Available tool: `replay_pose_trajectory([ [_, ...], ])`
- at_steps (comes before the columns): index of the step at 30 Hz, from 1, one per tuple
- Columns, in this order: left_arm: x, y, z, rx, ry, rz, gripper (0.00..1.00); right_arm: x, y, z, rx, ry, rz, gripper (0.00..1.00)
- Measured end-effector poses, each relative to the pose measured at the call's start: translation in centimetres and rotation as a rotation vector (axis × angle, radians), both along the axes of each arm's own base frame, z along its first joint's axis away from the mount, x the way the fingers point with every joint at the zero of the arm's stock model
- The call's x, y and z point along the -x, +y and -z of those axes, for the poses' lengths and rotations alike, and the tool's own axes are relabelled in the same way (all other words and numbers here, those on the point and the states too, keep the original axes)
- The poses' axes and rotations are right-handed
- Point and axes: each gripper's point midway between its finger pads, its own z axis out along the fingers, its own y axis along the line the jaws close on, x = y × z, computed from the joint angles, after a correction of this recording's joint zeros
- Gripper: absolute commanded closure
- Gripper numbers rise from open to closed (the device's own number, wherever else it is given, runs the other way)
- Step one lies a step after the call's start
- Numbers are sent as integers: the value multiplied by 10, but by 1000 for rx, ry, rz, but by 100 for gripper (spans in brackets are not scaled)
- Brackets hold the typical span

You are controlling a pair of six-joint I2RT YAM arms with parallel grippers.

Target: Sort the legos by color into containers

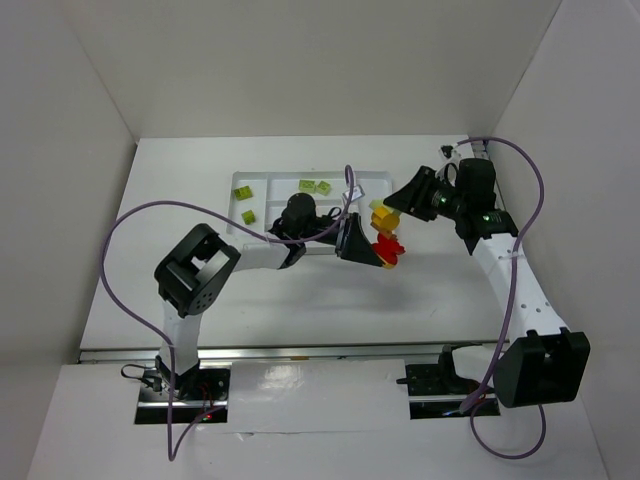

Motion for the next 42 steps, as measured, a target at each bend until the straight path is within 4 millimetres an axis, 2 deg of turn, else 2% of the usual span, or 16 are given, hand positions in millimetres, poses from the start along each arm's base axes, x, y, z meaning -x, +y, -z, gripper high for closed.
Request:
replay_pose_trajectory([
  [1, 0, 0, -2, 6, -2, 0, 26, 0, 0, 0, -2, 0, -2, 77],
  [2, 0, -1, -3, 9, 3, -3, 38, 0, 1, 0, -6, 1, -3, 77],
  [4, -1, -1, -3, 9, 14, -6, 52, 1, 3, -3, -19, -5, -13, 77],
  [5, -1, -1, -2, 7, 24, -6, 76, 2, 5, -6, -25, -16, -27, 77],
  [6, -1, -2, -1, 8, 27, -5, 91, 3, 6, -8, -29, -24, -37, 77],
  [7, -1, -2, -1, 7, 30, -3, 100, 3, 7, -9, -27, -31, -41, 77],
  [8, -1, -2, -1, 8, 32, -2, 100, 3, 7, -9, -28, -31, -41, 80],
  [14, 1, 1, 6, 4, 42, -16, 100, 3, 6, -8, -22, -27, -37, 81],
  [22, 16, 20, 48, -87, 136, -34, 100, -11, -21, -8, 27, -45, 100, 82],
  [28, 16, 29, 43, -103, 116, -52, 100, -17, -34, -6, 67, -50, 180, 82],
  [30, 10, 36, 40, -146, 104, -87, 100, -20, -47, 3, 109, -21, 253, 82],
  [32, -4, 38, 38, -230, 77, -165, 100, -25, -64, 16, 163, 18, 339, 82],
  [35, -38, 40, 27, -379, -23, -315, 100, -30, -90, 40, 249, 71, 470, 82],
  [37, -52, 48, 22, -479, -98, -393, 100, -26, -104, 61, 298, 112, 540, 82],
  [39, -55, 62, 25, -573, -137, -442, 100, -22, -117, 78, 344, 150, 601, 82],
  [42, -49, 89, 46, -724, -157, -483, 100, -19, -133, 96, 413, 192, 686, 82],
])
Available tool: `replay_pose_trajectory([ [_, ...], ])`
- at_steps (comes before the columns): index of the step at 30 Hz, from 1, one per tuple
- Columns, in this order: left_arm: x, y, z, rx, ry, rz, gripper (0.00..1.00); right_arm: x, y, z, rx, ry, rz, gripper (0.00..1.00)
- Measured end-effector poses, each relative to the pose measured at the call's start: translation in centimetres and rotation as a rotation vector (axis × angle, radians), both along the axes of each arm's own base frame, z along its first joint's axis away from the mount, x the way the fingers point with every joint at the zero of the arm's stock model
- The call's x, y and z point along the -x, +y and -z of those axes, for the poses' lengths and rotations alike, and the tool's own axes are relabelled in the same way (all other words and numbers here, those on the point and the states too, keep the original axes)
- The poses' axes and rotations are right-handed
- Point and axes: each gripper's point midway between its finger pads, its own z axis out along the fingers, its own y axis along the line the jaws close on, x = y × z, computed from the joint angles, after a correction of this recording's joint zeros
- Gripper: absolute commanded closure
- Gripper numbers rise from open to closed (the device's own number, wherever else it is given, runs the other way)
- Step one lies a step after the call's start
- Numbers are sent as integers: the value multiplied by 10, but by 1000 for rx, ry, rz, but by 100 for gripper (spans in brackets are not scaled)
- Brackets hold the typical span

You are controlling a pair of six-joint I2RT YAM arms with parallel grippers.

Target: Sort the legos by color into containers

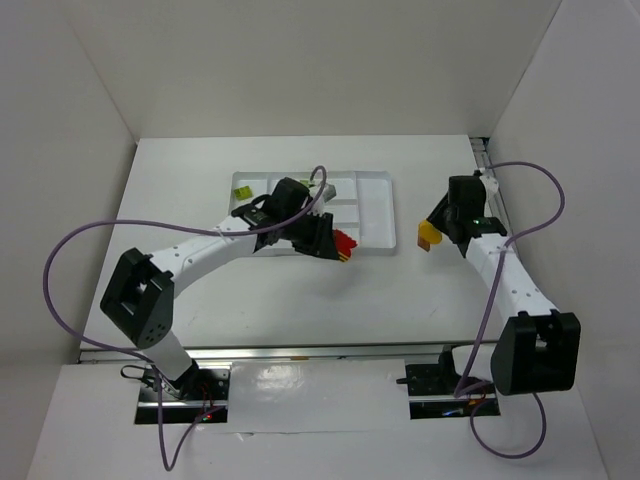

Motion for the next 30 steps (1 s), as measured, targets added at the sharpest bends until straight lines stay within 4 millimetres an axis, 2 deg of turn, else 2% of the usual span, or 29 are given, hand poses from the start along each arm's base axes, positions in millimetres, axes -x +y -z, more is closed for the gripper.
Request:
replay_pose_trajectory([
  [2, 8, 19, 18, -95, 17, -18, 100, -3, -6, 8, 38, 19, 47, 82],
  [5, 18, 37, 36, -187, 43, -12, 100, -8, -6, 24, 102, 47, 87, 81],
  [9, 27, 44, 40, -218, 45, 54, 100, -15, -2, 58, 201, 118, 117, 78],
  [11, 33, 45, 38, -212, 58, 93, 100, -15, -2, 77, 250, 165, 130, 70],
  [14, 38, 43, 29, -168, 68, 143, 100, -13, -4, 96, 297, 216, 140, 27],
  [15, 38, 43, 25, -152, 71, 151, 100, -13, -5, 97, 302, 217, 142, 3],
  [17, 36, 45, 17, -120, 64, 165, 100, -15, -6, 95, 310, 215, 139, 0],
  [20, 30, 46, 4, -77, 51, 172, 100, -24, -2, 83, 305, 184, 127, 0],
  [22, 28, 45, -4, -43, 39, 192, 100, -32, 2, 65, 293, 139, 113, 0],
  [24, 28, 44, -13, 4, 43, 214, 100, -35, 12, 41, 250, 78, 58, 6],
  [27, 31, 41, -27, 93, 59, 261, 100, -34, 40, -18, 132, -98, -93, 7],
  [30, 30, 40, -40, 178, 55, 300, 100, -20, 72, -81, 29, -306, -293, 6],
])
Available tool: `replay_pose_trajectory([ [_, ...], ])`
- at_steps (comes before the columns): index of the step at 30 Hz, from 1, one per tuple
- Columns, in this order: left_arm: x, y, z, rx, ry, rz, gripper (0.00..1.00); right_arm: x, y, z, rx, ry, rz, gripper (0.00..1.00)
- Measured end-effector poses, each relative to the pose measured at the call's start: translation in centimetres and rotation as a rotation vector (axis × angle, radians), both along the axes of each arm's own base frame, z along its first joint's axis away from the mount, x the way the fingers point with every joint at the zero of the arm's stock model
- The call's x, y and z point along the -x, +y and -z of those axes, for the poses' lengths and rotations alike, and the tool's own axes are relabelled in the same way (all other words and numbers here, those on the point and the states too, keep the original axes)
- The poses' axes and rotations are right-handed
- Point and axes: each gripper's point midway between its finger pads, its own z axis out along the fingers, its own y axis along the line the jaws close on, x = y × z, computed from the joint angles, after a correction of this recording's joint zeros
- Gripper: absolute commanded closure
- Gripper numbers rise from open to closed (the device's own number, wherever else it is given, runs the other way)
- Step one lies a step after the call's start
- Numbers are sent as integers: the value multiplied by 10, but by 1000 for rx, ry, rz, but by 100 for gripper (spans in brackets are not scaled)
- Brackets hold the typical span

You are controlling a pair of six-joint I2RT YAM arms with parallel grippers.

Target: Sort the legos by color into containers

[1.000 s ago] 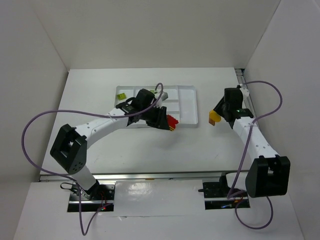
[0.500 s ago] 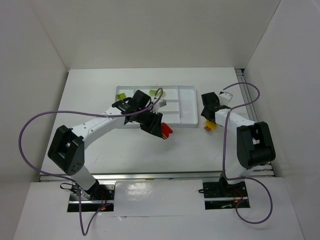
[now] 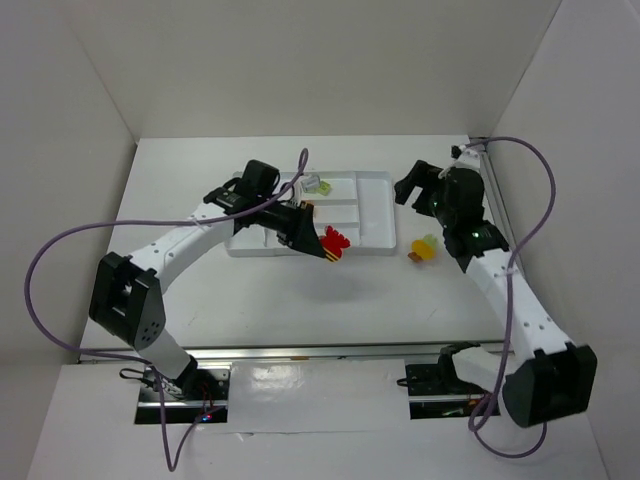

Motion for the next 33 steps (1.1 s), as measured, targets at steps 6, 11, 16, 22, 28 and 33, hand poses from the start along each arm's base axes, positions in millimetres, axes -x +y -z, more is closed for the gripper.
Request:
replay_pose_trajectory([
  [6, -9, 6, -20, 120, -6, 31, 100, 36, 79, -43, -79, -120, -541, 3],
  [11, -9, 4, -25, 166, -3, 61, 100, 49, 118, -2, -126, 16, -772, 1],
  [16, -9, -1, -36, 223, 0, 86, 100, 65, 142, 9, -187, 58, -928, 2],
  [22, 0, -3, -40, 255, 44, 122, 100, 66, 153, 6, -207, 37, -982, 4],
  [28, -1, -3, -41, 268, 29, 134, 100, 66, 151, -1, -227, 11, -962, 4],
  [33, -15, 1, -31, 249, 21, 91, 100, 70, 145, -17, -261, -24, -947, 2],
])
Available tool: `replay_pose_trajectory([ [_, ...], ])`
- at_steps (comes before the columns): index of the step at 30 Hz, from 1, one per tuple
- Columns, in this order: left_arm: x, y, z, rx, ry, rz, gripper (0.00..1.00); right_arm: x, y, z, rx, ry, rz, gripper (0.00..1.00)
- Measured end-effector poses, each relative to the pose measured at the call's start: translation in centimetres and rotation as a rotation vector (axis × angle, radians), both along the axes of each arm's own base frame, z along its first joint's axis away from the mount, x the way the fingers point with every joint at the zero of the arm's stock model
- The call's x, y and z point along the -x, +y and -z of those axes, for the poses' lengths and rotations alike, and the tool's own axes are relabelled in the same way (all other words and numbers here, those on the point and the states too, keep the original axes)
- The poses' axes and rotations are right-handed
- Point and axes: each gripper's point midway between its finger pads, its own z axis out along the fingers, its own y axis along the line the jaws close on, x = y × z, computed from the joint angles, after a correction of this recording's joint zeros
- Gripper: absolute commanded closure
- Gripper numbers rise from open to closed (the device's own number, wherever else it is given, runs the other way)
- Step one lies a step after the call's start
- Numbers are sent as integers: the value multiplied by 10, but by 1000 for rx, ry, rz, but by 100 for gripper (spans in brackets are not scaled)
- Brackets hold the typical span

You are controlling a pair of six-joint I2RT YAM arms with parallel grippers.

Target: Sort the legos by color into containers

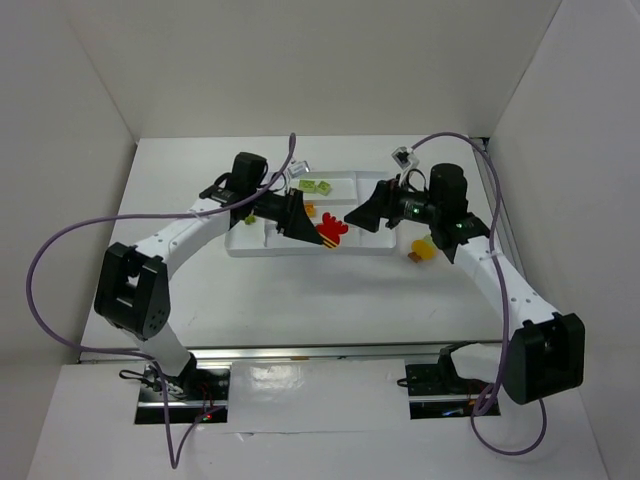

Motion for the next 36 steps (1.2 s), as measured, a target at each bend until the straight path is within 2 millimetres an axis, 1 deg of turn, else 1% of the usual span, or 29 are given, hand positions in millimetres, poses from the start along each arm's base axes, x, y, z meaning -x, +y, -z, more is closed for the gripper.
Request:
replay_pose_trajectory([
  [5, -13, 5, 26, -30, 45, -38, 100, 6, 3, -16, -41, -27, -24, 2],
  [8, -15, 4, 30, -33, 48, -40, 100, 12, 8, -22, -92, -32, -74, 2],
  [10, -16, 4, 28, -24, 37, -36, 100, 16, 11, -19, -114, -12, -104, 2],
  [13, -16, 3, 26, -11, 25, -26, 100, 18, 17, -8, -117, 27, -134, 2],
  [17, -13, 3, 22, 9, 21, -4, 100, 23, 30, 5, -103, 62, -177, 2],
  [21, -7, 0, 20, 25, 5, 28, 100, 23, 36, 12, -92, 73, -198, 2],
  [24, -3, -4, 20, 29, -7, 50, 100, 21, 37, 16, -87, 78, -200, 12],
  [25, -2, -5, 20, 31, -16, 56, 100, 21, 38, 17, -87, 81, -200, 18],
  [27, 0, -7, 20, 32, -21, 64, 100, 20, 38, 17, -88, 85, -200, 25],
  [29, 0, -7, 20, 32, -22, 66, 100, 20, 38, 17, -91, 84, -202, 37],
  [32, 0, -7, 21, 32, -22, 66, 100, 22, 39, 16, -95, 88, -210, 45],
  [33, 1, -7, 21, 32, -22, 66, 100, 22, 39, 16, -96, 89, -213, 49],
  [36, 1, -7, 21, 31, -21, 66, 100, 23, 39, 16, -98, 94, -220, 49],
])
